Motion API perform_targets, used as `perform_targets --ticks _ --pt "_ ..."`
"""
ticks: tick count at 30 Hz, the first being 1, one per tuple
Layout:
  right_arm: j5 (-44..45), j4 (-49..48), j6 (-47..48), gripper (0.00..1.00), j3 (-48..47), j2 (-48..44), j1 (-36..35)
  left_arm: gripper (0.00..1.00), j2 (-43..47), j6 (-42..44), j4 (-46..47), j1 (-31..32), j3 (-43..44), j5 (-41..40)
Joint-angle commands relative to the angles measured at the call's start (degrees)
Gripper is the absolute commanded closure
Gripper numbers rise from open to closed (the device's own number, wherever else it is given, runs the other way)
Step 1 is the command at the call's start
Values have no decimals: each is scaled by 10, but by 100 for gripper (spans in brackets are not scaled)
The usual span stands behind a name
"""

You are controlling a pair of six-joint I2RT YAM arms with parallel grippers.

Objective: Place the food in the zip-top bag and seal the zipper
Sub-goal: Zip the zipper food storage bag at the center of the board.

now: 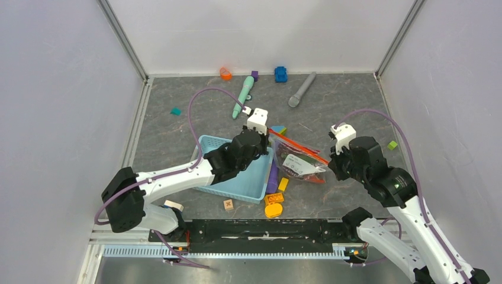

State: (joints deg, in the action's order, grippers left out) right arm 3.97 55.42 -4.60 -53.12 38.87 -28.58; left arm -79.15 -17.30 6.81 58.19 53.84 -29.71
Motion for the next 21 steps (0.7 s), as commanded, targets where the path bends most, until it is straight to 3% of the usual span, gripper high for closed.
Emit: perform_targets --ticks 1,7,8,9,12,13,21 --pt "86 84 -6 100 -32 0 2 98 -3 -11 2 -31 24 -79" --pt "77 59 -5 100 -27 -3 2 98 -3 -2 8 -33 24 -15" --pt "75 45 -7 100 -23 -3 2 94 -1 3 9 -33 24 16" --pt "74 33 -8 100 -20 -1 2 83 2 6 10 -33 25 40" --pt "87 -14 -23 100 -7 6 3 15 19 20 18 -33 19 111" --pt "99 -29 -33 100 -4 8 2 1 27 20 19 -33 16 121" --pt "317 -102 -95 100 -27 72 2 0 123 9 -2 -33 -18 156"
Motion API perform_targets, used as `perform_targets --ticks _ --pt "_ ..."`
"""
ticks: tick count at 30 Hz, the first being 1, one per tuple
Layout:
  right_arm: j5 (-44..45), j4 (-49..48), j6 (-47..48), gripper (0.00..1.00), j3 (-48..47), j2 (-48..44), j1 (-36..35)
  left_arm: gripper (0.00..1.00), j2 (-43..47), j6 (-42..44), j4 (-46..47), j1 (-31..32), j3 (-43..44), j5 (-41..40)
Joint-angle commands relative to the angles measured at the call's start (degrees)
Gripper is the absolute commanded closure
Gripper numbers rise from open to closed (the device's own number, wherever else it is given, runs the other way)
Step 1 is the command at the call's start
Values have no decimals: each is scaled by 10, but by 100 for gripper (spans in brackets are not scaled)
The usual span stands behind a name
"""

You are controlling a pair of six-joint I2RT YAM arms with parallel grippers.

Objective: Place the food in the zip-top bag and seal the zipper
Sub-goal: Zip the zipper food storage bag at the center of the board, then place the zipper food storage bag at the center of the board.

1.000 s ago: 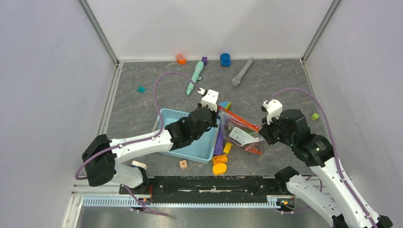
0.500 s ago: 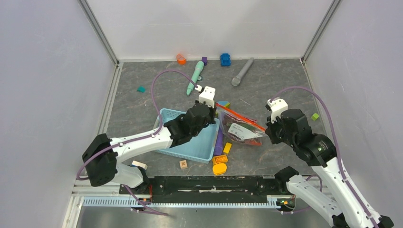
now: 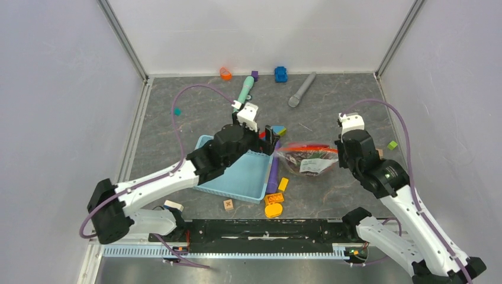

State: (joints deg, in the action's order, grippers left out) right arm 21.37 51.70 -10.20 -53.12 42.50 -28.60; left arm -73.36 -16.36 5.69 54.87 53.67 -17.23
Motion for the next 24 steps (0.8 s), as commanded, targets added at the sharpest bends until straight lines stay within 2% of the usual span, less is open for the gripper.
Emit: perform_targets --ticks 1,6,14,18,24 --pt "161 -66 -43 100 -43 49 3 0 81 -4 8 0 -23 28" --pt "228 -58 -36 100 -126 128 13 0 144 -33 -2 1 -58 9" --pt "332 -40 -50 100 -188 202 123 0 187 -62 -32 1 -91 -55" --pt "314 -33 -7 100 -271 207 125 0 198 -61 -34 1 -102 -68" --pt "331 39 5 100 -379 204 125 0 205 -55 -27 1 -115 -80"
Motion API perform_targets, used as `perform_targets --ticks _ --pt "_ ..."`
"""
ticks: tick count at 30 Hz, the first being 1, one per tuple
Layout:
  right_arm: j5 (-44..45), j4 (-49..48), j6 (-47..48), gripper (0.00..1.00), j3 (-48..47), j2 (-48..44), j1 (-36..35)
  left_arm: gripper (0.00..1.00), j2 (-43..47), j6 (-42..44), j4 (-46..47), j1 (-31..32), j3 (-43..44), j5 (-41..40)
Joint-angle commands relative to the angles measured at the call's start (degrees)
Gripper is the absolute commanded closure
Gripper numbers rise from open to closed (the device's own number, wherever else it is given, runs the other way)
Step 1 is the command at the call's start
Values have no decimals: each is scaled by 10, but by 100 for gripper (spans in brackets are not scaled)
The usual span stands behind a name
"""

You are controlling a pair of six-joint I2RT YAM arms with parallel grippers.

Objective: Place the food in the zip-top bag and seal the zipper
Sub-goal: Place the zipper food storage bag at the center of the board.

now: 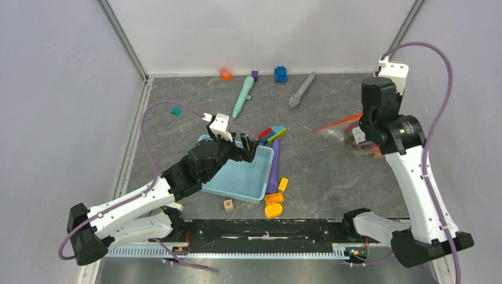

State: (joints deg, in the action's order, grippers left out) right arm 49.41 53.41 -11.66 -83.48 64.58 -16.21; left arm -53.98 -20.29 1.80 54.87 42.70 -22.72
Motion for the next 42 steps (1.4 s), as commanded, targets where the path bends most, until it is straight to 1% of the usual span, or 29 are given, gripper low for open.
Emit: perform_targets --ticks 1,3,7,12,15,17,21,23,29,31,32,34,35,36,39,41,42 --pt "56 29 27 100 -81 -19 1 0 10 -14 10 1 -4 -26" --pt "72 39 18 100 -80 -25 1 0 8 -12 13 1 -6 -28" --pt "53 41 32 100 -70 -13 1 0 -5 -10 16 1 -1 -29" --pt "39 28 50 100 -50 51 8 0 -16 -16 11 1 -1 -35" --pt "11 -7 62 100 -19 91 18 0 -17 -18 5 0 -2 -41" --pt "-30 -45 68 100 9 113 23 0 -20 -20 4 0 -3 -44" --pt "-180 -148 90 100 55 159 25 0 -28 -23 -5 1 -1 -56" --pt "-228 -187 89 100 64 185 25 0 -32 -26 -15 0 3 -66" --pt "-303 -256 52 100 48 271 25 0 -35 -27 -15 -1 2 -83" --pt "-325 -280 31 95 48 294 26 0 -38 -28 -15 -1 3 -90" --pt "-342 -289 27 92 50 303 25 0 -40 -29 -30 -1 4 -93" --pt "-357 -305 17 89 51 321 25 0 -42 -29 -36 -1 8 -97" --pt "-357 -310 17 83 50 326 25 0 -42 -30 -40 -1 9 -102" --pt "-352 -311 15 72 45 330 26 0 -43 -32 -45 -1 11 -107" --pt "-321 -304 11 49 33 318 25 0 -41 -44 -68 -1 20 -127" --pt "-298 -304 14 10 34 286 25 0 -36 -55 -80 -2 24 -139" --pt "-290 -303 17 2 37 269 25 0 -33 -61 -87 -2 26 -144"
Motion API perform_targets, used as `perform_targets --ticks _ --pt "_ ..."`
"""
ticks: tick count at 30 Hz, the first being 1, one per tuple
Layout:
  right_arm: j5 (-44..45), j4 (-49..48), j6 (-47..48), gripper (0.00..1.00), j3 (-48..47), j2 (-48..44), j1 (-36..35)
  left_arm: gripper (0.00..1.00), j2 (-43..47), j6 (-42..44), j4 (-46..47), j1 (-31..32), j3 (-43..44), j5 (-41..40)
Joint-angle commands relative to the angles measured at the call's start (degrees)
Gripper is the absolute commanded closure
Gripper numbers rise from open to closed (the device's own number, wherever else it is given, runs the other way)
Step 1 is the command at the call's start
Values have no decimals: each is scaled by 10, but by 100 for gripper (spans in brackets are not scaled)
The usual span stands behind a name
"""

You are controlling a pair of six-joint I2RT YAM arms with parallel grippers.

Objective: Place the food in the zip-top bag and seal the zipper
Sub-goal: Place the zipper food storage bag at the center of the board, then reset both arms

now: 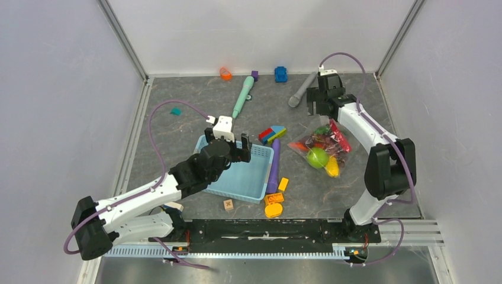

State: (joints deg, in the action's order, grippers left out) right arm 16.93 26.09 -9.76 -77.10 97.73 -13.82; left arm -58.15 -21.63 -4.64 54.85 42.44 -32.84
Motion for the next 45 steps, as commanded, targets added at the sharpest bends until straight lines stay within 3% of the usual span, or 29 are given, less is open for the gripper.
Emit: perform_targets --ticks 1,5,12,19,22,29,37,45 --pt "46 -31 -1 2 -21 -88 1 0 10 -56 -33 -2 34 -48" --pt "114 -33 -9 2 50 -201 2 0 15 -103 -110 -2 64 -89" --pt "256 -45 -48 2 231 -422 1 0 21 -252 -347 -4 137 -211" --pt "338 4 -129 2 341 -576 2 0 56 -365 -524 -4 163 -242" --pt "368 60 -170 2 356 -612 1 0 80 -360 -532 -5 145 -229" --pt "313 78 -132 2 399 -671 1 0 95 -367 -562 -16 119 -203" --pt "267 54 -96 2 417 -689 2 0 156 -273 -404 -102 44 -73" --pt "263 49 -94 2 422 -692 2 0 159 -268 -403 -127 50 -59"
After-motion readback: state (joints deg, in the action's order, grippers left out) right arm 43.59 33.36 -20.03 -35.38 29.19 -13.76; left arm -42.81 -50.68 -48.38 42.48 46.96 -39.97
